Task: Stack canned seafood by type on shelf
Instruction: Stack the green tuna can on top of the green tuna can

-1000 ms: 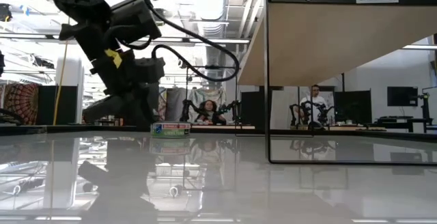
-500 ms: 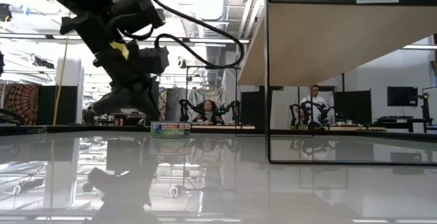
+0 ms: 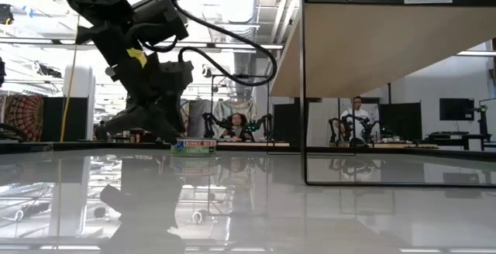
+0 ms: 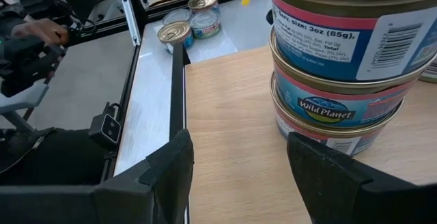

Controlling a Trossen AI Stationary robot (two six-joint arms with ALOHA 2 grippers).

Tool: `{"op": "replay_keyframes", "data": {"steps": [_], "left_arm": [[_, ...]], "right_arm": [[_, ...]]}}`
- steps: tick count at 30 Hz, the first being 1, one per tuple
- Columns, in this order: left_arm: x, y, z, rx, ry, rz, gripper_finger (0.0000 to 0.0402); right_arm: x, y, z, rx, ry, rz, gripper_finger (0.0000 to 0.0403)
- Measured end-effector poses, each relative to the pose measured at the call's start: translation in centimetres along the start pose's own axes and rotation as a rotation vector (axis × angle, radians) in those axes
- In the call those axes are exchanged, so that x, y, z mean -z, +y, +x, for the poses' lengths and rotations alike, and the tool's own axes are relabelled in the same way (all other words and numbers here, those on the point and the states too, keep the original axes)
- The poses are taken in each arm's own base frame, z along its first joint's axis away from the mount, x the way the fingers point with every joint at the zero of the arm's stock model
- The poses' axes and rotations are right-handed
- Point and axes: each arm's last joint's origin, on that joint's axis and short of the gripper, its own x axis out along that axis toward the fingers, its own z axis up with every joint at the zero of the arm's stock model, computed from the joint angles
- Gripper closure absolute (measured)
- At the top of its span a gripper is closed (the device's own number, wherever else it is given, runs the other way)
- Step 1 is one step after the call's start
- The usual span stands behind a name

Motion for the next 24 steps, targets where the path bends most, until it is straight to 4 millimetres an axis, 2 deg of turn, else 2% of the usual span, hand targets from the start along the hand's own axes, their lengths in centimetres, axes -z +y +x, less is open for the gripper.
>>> {"op": "replay_keyframes", "data": {"steps": [5,13,19,24], "left_arm": [[0.2,0.1,0.1,0.025,0.004,-0.006,0.0283],[0.3,-1.6,2.0,0.048,0.071,0.01,0.0389],[-0.1,-2.7,1.1,0.015,0.078,0.043,0.0401],[0.1,-3.7,0.9,0.102,0.094,-0.029,0.0401]], "right_arm": [[0.0,0.0,0.0,0.0,0.0,0.001,0.0143],[0.0,0.0,0.0,-0.001,-0.001,0.002,0.0143],[0.0,0.0,0.0,-0.001,-0.001,-0.002,0.0143],[0.0,0.0,0.0,-0.001,-0.001,-0.004,0.0143]]}}
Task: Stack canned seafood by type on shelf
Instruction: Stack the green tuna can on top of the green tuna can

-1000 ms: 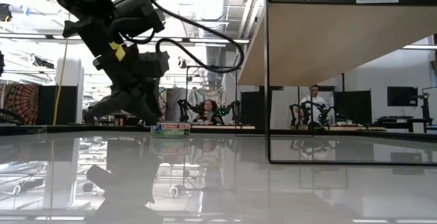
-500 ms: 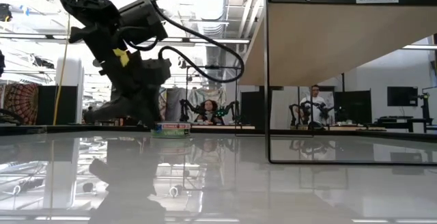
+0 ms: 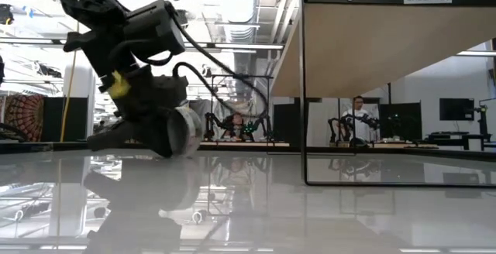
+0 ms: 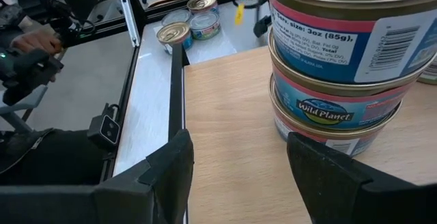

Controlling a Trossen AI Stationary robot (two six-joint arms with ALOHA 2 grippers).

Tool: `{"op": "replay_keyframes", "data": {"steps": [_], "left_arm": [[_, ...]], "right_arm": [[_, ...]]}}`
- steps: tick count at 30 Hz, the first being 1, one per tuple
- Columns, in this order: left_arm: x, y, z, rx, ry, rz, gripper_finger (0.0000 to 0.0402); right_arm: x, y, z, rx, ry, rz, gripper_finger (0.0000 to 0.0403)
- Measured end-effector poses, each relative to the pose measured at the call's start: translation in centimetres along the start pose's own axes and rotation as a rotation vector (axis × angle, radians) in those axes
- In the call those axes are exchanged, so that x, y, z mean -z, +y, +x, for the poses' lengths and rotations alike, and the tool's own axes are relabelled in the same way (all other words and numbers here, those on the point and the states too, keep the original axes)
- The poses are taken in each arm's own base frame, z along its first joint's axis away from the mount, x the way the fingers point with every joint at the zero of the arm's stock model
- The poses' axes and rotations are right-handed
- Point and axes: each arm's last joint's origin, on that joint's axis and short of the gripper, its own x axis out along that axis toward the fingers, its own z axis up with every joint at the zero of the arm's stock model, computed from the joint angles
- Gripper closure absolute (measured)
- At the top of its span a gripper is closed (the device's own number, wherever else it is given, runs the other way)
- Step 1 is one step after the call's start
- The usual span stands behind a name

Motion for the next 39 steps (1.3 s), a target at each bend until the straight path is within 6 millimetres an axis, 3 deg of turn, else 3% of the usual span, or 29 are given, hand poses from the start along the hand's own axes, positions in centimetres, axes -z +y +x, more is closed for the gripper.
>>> {"op": "replay_keyframes", "data": {"steps": [8,17,21,31,34,39], "left_arm": [[-0.9,-0.1,-1.6,0.011,-0.021,-0.047,0.0401],[-3.2,2.4,-6.0,0.088,-0.074,-0.059,0.0392],[-4.2,3.7,-7.2,0.102,-0.071,0.022,0.0336],[-5.2,6.9,-7.2,0.087,-0.086,0.188,0.0123],[-5.2,8.0,-7.1,0.095,-0.107,0.212,0.0099],[-4.6,9.3,-5.3,0.165,-0.068,0.203,0.0101]], "right_arm": [[-0.1,0.0,0.1,0.003,-0.002,0.006,0.0143],[-0.1,0.0,0.1,0.003,-0.002,0.008,0.0143],[-0.1,0.0,0.1,0.003,-0.003,0.006,0.0143],[-0.1,0.0,0.1,0.003,-0.003,0.003,0.0143],[-0.1,0.0,0.1,0.005,-0.004,-0.002,0.0143],[-0.1,-0.1,0.1,0.02,-0.019,-0.031,0.0143]]}}
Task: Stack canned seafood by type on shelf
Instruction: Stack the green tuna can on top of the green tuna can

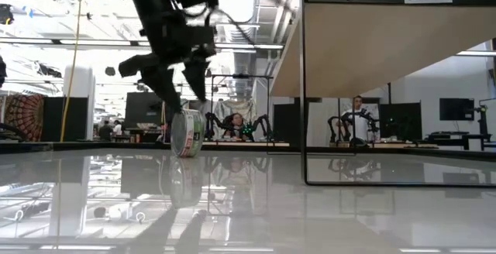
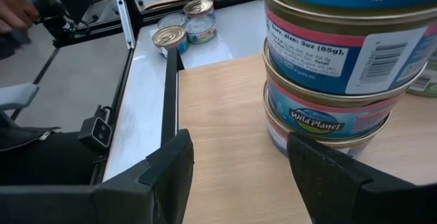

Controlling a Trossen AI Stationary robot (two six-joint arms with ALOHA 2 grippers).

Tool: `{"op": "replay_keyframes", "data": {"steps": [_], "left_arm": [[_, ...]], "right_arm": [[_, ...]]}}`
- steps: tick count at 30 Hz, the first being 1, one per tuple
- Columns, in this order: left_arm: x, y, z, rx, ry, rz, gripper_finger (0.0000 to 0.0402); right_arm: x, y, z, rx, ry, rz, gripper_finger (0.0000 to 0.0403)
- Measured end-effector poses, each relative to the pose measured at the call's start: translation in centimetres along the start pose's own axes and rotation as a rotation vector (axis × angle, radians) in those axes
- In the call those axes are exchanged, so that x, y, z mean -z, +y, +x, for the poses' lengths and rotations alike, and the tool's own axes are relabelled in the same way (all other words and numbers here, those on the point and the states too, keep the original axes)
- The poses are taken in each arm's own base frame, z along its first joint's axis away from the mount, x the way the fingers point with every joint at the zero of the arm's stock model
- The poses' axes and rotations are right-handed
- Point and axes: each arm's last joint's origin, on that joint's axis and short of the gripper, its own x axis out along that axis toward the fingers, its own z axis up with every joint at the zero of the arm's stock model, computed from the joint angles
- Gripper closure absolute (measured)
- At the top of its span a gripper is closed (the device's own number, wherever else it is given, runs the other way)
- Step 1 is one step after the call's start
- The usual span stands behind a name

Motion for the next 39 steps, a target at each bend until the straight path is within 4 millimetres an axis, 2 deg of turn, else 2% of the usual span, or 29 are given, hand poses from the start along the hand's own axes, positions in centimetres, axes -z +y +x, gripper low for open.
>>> {"op": "replay_keyframes", "data": {"steps": [5,10,15,21,25,30,33,39], "left_arm": [[0.6,0.3,2.2,0.06,0.054,0.04,0.0113],[0.8,0.3,2.8,0.092,0.063,0.074,0.0129],[1.1,0.0,2.8,0.125,0.092,0.064,0.0179],[1.6,-0.4,2.6,0.164,0.146,-0.003,0.0272],[2.0,-0.6,2.2,0.199,0.161,-0.037,0.0276],[2.1,-0.2,-0.2,0.208,0.108,-0.115,0.0276],[2.1,0.7,-2.7,0.21,0.037,-0.209,0.0276],[2.3,3.5,-7.8,0.207,-0.215,-0.433,0.0269]], "right_arm": [[-0.1,-0.1,0.1,0.011,-0.006,-0.001,0.0143],[-0.1,-0.1,0.1,0.01,-0.005,-0.001,0.0143],[-0.1,-0.1,0.1,0.01,-0.005,-0.002,0.0143],[-0.1,-0.1,0.1,0.009,-0.006,0.0,0.0143],[-0.2,0.0,0.1,0.003,-0.013,0.01,0.0143],[-0.2,0.1,0.1,-0.01,-0.005,0.023,0.0143],[-0.1,0.1,0.1,-0.039,0.022,0.046,0.0143],[0.1,0.4,0.0,-0.131,0.107,0.088,0.0143]]}}
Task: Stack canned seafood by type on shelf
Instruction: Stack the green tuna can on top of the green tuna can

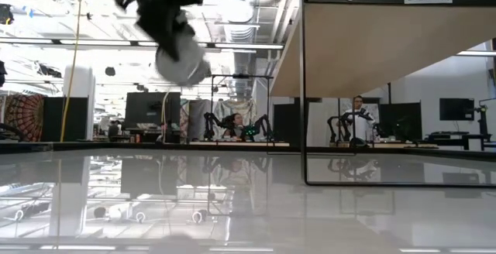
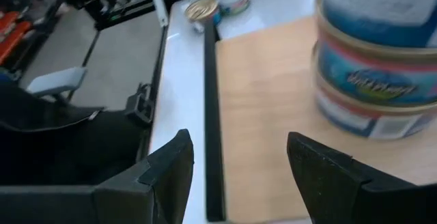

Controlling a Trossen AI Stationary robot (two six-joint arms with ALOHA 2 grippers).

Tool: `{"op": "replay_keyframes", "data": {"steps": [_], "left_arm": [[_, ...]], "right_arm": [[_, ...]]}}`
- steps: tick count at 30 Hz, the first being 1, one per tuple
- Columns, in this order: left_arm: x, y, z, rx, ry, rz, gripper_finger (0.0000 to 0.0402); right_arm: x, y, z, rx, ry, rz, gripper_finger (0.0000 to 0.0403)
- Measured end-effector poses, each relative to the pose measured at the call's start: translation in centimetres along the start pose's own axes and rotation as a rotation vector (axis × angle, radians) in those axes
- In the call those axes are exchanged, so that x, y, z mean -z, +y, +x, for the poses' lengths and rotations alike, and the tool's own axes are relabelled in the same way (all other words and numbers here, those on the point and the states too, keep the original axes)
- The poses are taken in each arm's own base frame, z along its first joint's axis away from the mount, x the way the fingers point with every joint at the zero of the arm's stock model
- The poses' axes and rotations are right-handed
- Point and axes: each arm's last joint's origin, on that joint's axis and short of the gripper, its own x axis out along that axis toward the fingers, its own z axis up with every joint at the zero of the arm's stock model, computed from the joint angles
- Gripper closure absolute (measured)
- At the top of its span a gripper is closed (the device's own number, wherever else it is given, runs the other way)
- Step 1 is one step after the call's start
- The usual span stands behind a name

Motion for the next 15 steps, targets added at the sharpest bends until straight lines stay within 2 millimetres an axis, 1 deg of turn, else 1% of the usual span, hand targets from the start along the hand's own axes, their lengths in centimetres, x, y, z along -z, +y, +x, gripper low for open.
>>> {"op": "replay_keyframes", "data": {"steps": [3,6,10,14,15], "left_arm": [[-0.7,0.7,-2.1,0.024,-0.17,-0.111,0.027],[-1.4,1.0,-3.4,0.095,-0.319,-0.194,0.027],[-2.6,1.1,-4.3,0.164,-0.484,-0.199,0.027],[-4.2,1.6,-4.7,0.192,-0.642,-0.23,0.027],[-4.6,1.8,-4.5,0.194,-0.678,-0.238,0.027]], "right_arm": [[0.0,0.0,0.0,-0.01,0.012,0.002,0.0143],[0.0,0.1,0.0,-0.018,0.017,0.005,0.0143],[-0.3,0.4,-0.1,-0.061,0.007,0.007,0.0143],[-2.0,1.2,-1.1,-0.131,-0.067,-0.012,0.0143],[-2.5,1.4,-1.4,-0.147,-0.086,-0.022,0.0143]]}}
